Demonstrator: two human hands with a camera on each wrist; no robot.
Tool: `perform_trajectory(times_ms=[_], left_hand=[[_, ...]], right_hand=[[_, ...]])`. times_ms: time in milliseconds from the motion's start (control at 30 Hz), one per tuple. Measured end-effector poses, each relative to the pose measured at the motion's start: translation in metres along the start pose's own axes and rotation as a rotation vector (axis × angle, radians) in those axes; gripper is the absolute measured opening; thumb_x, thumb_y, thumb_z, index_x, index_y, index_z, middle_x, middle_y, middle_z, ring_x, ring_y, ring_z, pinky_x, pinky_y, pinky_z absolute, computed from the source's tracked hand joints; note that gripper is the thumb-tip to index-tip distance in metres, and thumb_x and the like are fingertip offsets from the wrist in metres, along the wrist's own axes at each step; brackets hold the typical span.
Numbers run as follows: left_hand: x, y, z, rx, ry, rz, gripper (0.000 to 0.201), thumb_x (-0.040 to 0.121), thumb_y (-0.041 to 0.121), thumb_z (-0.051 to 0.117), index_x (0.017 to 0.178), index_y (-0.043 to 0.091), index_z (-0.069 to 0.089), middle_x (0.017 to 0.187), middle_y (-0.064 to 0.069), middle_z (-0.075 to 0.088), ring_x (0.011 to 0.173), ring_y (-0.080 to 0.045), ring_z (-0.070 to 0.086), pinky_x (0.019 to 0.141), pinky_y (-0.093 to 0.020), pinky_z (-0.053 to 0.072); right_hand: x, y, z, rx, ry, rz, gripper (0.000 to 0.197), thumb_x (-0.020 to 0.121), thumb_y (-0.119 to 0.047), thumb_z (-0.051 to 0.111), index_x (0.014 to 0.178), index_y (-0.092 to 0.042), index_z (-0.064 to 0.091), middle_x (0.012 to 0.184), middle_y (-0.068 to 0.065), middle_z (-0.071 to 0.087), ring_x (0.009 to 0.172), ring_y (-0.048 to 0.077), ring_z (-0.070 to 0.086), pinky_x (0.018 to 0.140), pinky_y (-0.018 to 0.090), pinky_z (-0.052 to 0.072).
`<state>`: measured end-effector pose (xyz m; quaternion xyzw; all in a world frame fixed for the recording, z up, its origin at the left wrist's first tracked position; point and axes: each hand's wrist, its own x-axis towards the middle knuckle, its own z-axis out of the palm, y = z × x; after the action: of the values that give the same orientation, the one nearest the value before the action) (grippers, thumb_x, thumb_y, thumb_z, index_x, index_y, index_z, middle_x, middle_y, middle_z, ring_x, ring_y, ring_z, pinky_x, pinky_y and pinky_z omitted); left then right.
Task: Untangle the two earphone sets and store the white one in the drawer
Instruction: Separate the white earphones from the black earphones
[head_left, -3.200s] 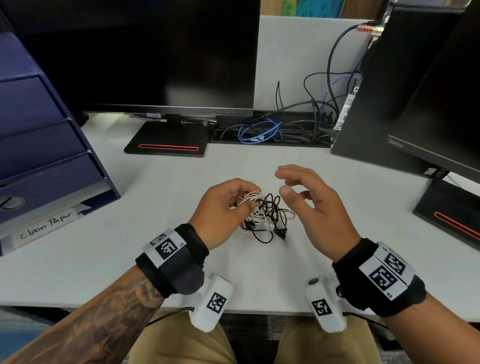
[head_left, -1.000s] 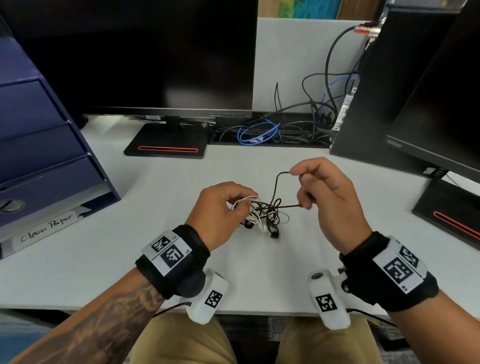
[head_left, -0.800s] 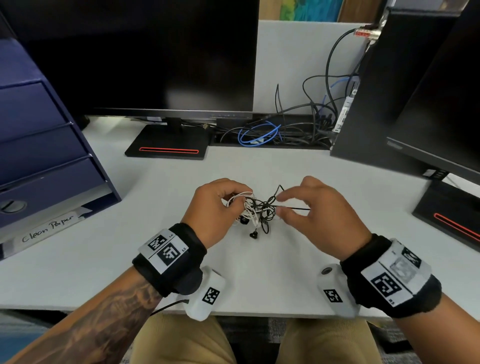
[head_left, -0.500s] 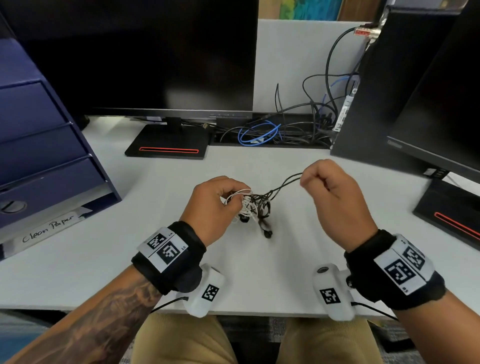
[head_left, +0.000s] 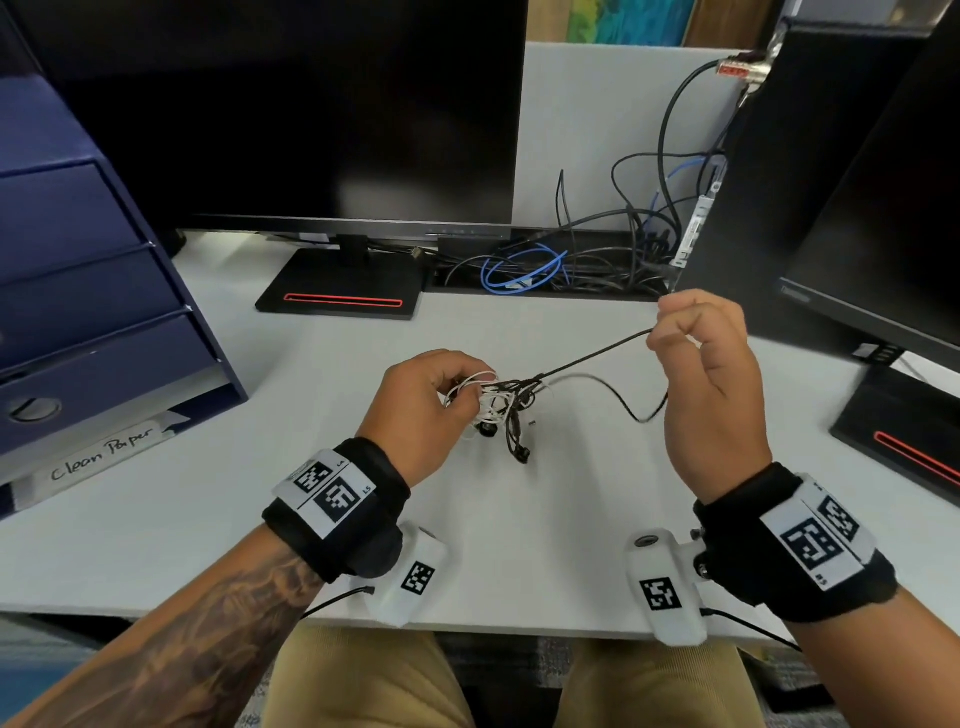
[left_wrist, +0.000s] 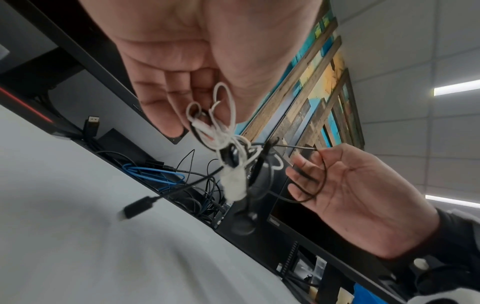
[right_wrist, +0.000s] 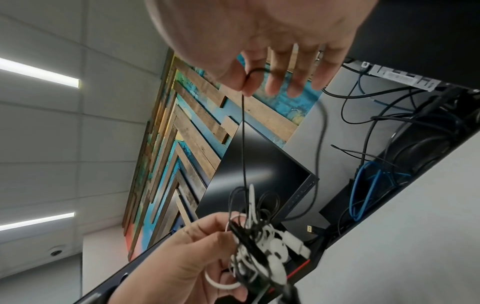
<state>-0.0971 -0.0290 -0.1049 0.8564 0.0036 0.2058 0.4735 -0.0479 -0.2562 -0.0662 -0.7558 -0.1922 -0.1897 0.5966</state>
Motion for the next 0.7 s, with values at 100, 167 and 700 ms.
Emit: perform_trajectory(times_ms=[100,167,700], left_hand=[[0.001,0.003,0.001,-0.084,0.004,-0.016,0.021,0.090,0.000,0.062,0.095,0.016,0.075,0.091,0.010,0.073,0.078,-0.006,0.063,0.070,-0.018,0.051],[0.001,0.007,0.000,-0.161,-0.001,-0.023,0.019,0.092,0.000,0.061,0.098,0.013,0.074,0.094,0.005,0.073,0.079,-0.018,0.066,0.066,-0.025,0.056],[-0.002,0.026,0.001,-0.412,-0.135,-0.041,0.026,0.097,-0.007,0.051,0.102,0.013,0.068,0.093,-0.001,0.074,0.081,-0.014,0.068,0.068,-0.029,0.056]], right_hand=[[0.002,0.003,0.000,0.072,-0.075,0.075,0.014,0.089,-0.018,0.054,0.078,-0.015,0.061,0.109,0.000,0.065,0.100,0.002,0.059,0.083,0.014,0.045],[0.001,0.005,0.000,0.047,-0.115,0.094,0.009,0.094,-0.011,0.060,0.088,-0.014,0.066,0.112,0.000,0.066,0.097,0.001,0.060,0.080,0.016,0.046],[-0.017,0.009,0.013,0.001,-0.266,-0.023,0.024,0.091,-0.006,0.055,0.108,-0.024,0.055,0.115,-0.016,0.061,0.110,0.010,0.059,0.089,0.027,0.048]])
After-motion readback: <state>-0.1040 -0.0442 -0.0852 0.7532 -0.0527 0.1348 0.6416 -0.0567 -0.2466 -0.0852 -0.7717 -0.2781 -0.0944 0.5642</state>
